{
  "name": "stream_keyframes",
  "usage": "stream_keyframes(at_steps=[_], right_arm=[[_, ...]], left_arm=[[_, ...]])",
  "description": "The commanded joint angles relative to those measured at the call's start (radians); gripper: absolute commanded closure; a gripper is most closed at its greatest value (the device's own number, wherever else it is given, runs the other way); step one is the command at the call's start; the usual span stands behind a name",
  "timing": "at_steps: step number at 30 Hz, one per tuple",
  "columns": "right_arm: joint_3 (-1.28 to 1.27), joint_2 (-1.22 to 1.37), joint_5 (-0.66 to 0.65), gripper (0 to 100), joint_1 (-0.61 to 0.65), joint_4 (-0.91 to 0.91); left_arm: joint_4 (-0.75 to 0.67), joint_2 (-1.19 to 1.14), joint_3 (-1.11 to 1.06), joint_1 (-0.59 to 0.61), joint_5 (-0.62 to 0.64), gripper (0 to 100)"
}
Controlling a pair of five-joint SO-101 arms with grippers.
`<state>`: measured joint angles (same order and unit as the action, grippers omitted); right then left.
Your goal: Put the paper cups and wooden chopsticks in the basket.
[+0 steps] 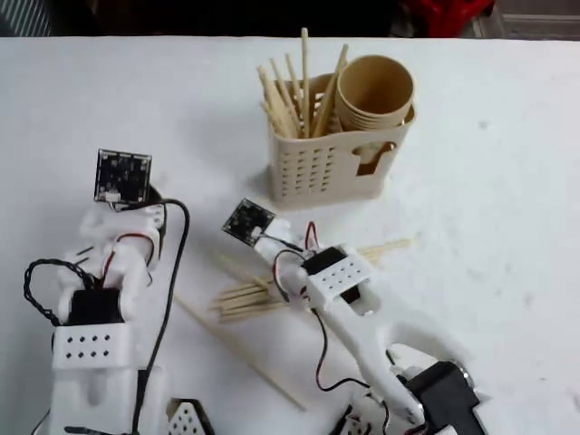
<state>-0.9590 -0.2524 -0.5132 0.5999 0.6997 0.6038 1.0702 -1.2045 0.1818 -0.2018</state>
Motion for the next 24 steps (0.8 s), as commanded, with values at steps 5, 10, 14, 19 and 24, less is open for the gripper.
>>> stream_keyframes(at_steps=[5, 10, 14, 19, 24], right_arm=[[0.038, 0.008, -0.005, 98.3, -0.031, -0.010], [0.094, -0.047, 0.005, 98.2, -0.153, 0.028], [0.109, -0.188, 0.052, 98.2, -0.208, 0.099], [0.112, -0.450, 0.075, 98.2, -0.209, 0.205], [0.244, -0.696, 0.100, 98.3, -0.211, 0.269]], left_arm=[[-0.021, 0.021, 0.008, 0.013, 0.003, 91], [-0.021, 0.021, 0.008, 0.013, 0.003, 91], [-0.021, 0.021, 0.008, 0.013, 0.003, 91], [-0.021, 0.021, 0.008, 0.013, 0.003, 91], [-0.021, 0.021, 0.008, 0.013, 0.003, 91]])
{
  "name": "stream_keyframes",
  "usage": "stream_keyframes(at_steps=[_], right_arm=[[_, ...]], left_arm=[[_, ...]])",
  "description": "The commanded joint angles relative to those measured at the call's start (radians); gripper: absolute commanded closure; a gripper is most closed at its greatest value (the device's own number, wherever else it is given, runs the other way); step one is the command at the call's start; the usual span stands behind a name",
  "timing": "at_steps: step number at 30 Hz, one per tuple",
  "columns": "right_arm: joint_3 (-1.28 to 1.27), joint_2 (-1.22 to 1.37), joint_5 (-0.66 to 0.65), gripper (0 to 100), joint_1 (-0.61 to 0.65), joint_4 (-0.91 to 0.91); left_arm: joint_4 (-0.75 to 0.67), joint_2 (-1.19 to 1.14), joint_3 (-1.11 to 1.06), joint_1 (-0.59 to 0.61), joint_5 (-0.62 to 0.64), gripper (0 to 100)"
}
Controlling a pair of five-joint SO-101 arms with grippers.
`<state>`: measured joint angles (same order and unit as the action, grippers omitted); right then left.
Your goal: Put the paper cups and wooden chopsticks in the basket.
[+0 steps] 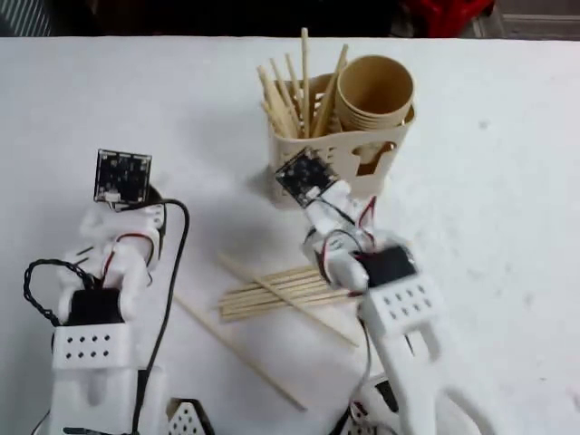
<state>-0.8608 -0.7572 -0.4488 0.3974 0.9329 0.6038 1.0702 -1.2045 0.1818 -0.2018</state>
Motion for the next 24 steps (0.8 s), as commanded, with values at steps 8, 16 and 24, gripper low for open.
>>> stream_keyframes(at_steps=[8, 16, 24], right_arm=[[0.509, -0.142, 0.210, 98.3, 0.010, -0.107], [0.795, 0.156, 0.224, 98.2, 0.010, -0.444], [0.997, 0.384, 0.226, 98.2, 0.021, -0.495]], left_arm=[[-0.029, 0.025, -0.006, 0.013, 0.002, 91], [-0.031, 0.025, -0.009, 0.008, 0.002, 91], [-0.031, 0.025, -0.009, 0.008, 0.002, 91]])
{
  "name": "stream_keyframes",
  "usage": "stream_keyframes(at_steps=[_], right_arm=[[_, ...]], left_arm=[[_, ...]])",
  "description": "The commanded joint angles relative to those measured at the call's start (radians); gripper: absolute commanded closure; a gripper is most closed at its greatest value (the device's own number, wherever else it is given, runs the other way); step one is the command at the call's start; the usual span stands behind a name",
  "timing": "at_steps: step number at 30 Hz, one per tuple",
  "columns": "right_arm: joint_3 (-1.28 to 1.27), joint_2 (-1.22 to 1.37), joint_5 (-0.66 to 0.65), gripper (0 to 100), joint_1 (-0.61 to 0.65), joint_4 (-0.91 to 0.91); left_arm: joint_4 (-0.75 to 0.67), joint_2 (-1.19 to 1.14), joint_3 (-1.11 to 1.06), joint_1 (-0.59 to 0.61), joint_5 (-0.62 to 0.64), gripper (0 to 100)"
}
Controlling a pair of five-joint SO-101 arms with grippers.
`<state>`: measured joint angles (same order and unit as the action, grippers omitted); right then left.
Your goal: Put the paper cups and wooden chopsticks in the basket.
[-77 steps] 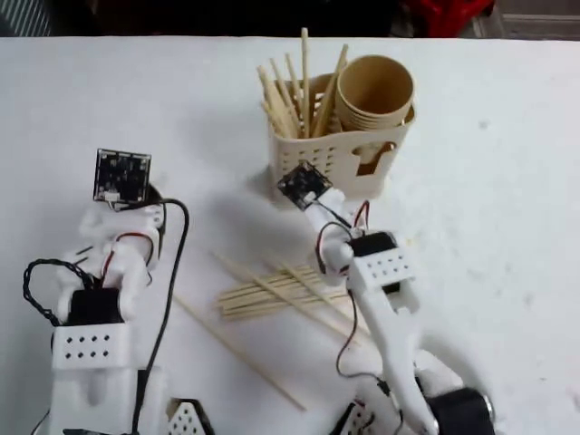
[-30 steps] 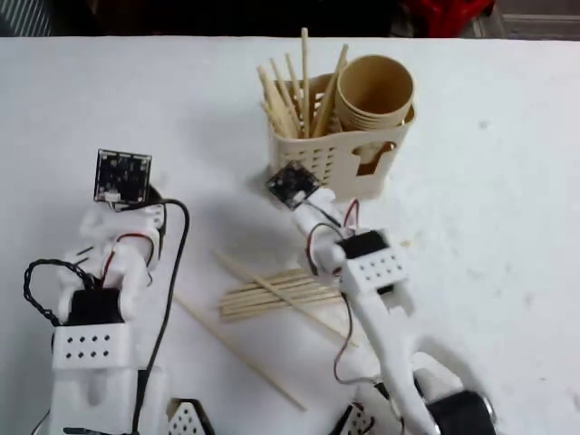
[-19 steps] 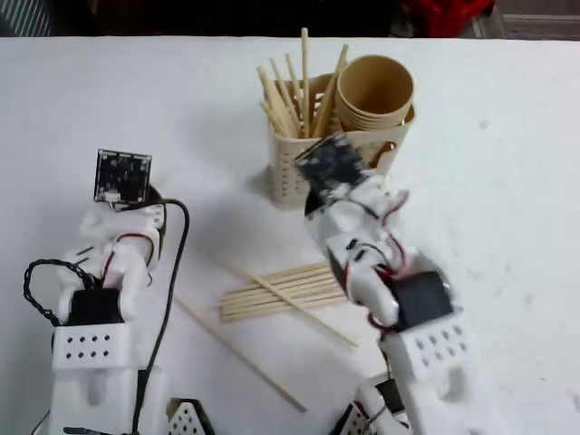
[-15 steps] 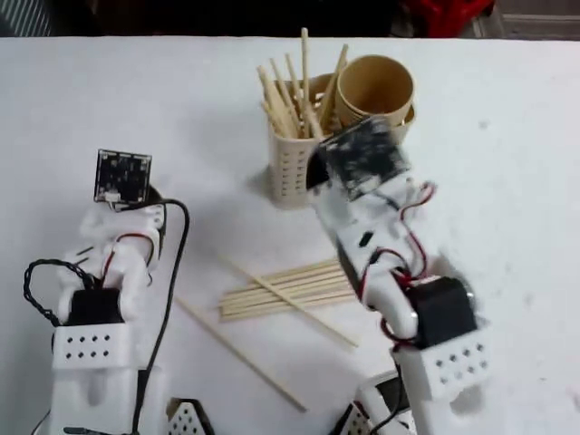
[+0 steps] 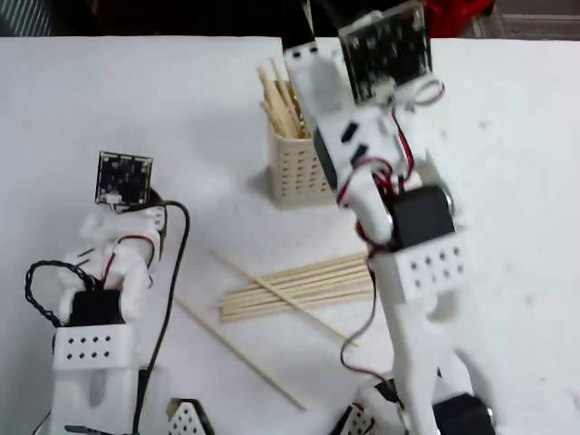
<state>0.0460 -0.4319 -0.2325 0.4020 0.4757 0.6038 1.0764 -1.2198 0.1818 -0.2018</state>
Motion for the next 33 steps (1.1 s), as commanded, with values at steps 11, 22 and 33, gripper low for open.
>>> stream_keyframes(at_steps=[11, 22, 33], right_arm=[[-0.250, 0.070, 0.172, 98.2, -0.038, -0.326], [-0.377, 0.045, 0.176, 82.4, -0.033, -0.248], [-0.381, -0.271, 0.169, 80.1, -0.024, 0.539]], left_arm=[[-0.031, 0.019, 0.006, 0.008, 0.000, 91], [-0.031, 0.019, 0.005, 0.012, 0.000, 91], [-0.031, 0.019, 0.005, 0.013, 0.000, 91]])
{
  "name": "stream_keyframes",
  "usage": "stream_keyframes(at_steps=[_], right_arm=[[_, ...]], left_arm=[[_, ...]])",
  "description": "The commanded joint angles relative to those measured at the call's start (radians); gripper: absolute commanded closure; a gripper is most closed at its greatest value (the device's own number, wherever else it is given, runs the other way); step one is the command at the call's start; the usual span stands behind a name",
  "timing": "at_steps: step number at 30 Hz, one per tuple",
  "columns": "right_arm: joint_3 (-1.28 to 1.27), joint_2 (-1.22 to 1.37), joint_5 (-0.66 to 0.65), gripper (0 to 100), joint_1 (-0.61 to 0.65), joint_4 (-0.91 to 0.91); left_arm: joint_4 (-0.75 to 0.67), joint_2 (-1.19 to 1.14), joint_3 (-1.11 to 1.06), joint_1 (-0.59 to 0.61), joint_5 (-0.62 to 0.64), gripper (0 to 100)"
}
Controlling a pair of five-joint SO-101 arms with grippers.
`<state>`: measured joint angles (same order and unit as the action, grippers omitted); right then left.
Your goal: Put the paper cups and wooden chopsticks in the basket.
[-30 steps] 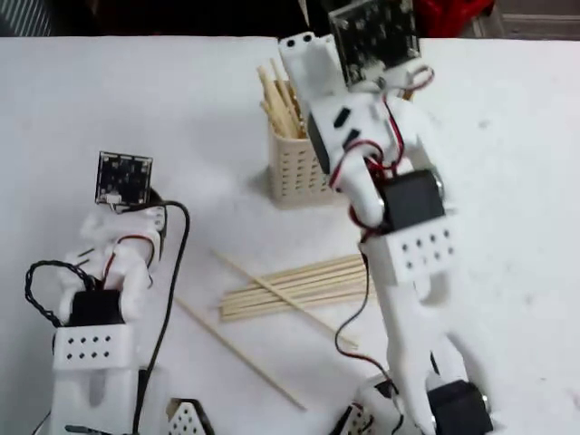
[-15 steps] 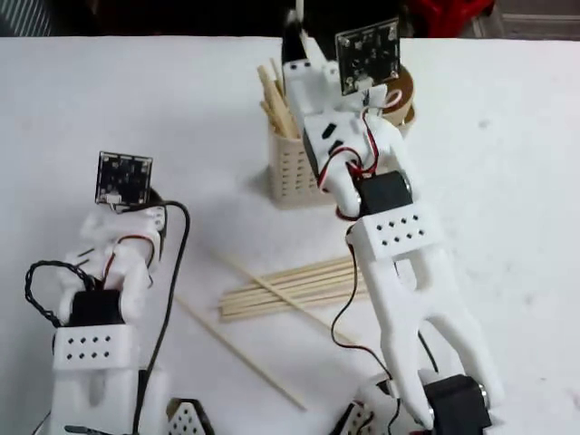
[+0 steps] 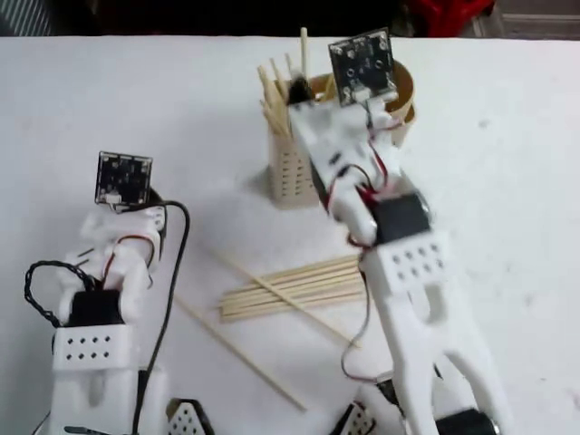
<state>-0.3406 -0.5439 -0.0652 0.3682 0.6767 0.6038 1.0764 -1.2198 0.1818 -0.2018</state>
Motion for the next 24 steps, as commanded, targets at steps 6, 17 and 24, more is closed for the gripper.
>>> stream_keyframes(at_steps=[6, 17, 24], right_arm=[[-0.103, -0.214, -0.130, 80.2, 0.197, 0.549], [-0.437, -0.033, -0.374, 79.8, 0.493, 0.262], [-0.433, 0.223, -0.374, 79.7, 0.527, 0.068]], left_arm=[[-0.034, 0.015, 0.038, 0.079, 0.002, 91], [-0.100, 0.016, -0.138, 0.473, -0.147, 91], [-0.370, 0.019, -0.393, 0.562, -0.196, 91]])
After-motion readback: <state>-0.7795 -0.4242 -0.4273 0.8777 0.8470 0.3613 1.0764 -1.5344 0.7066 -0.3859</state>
